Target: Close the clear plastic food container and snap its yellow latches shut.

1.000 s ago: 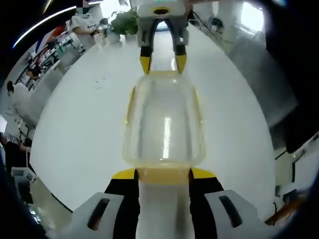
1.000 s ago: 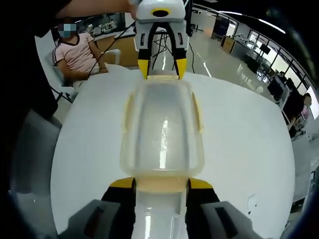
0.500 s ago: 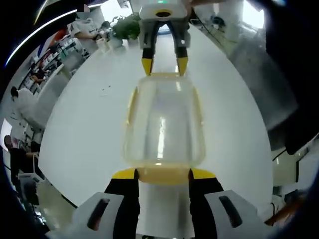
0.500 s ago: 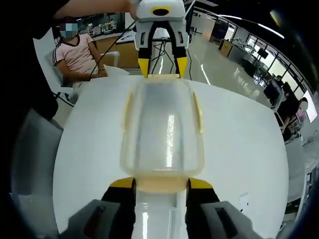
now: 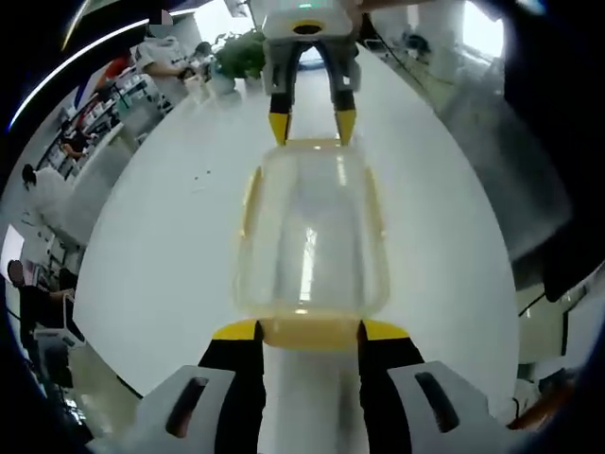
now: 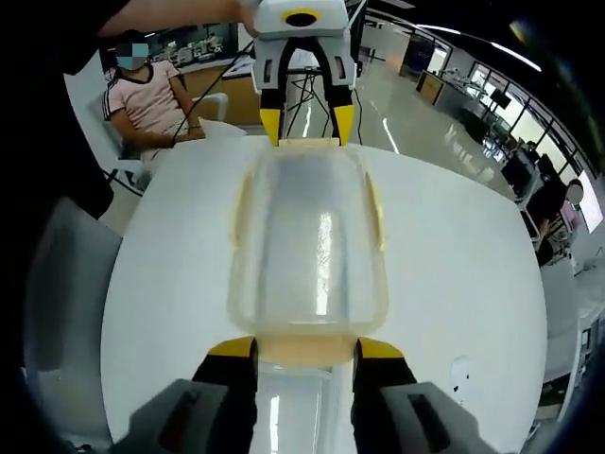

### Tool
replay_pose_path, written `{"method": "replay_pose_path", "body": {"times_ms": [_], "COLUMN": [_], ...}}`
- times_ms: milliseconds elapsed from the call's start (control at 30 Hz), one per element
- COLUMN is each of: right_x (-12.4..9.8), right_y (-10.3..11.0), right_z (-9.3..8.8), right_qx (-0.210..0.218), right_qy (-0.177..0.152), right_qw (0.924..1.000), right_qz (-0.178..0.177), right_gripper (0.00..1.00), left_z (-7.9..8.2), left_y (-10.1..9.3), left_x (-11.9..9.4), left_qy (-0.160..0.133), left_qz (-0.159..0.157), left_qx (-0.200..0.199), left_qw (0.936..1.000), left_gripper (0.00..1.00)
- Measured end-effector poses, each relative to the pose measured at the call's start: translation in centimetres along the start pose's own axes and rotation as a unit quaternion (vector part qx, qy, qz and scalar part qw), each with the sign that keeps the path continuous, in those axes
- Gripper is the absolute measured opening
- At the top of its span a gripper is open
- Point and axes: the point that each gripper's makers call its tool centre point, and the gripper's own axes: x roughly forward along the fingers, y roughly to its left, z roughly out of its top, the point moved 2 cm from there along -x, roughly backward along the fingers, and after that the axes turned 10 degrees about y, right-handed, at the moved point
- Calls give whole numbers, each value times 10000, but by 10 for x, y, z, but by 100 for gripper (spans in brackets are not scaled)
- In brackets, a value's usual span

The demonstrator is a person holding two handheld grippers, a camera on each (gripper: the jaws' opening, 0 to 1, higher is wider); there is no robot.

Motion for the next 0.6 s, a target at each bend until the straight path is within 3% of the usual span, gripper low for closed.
{"method": "replay_pose_path", "body": {"times_ms": [600], "right_x": [-17], "right_y": [6], "right_z": [-26], "right_qx": [-40], "right_qy": [-85], "right_qw": [10000], "right_qz": [-22], "right_gripper": [36], "left_z": [30], "left_y": [-8], "left_x": [0], "left_qy": [115], "left_qz": [102], "left_qx": [-42], "left_qw": [9999], "left_gripper": [35]}}
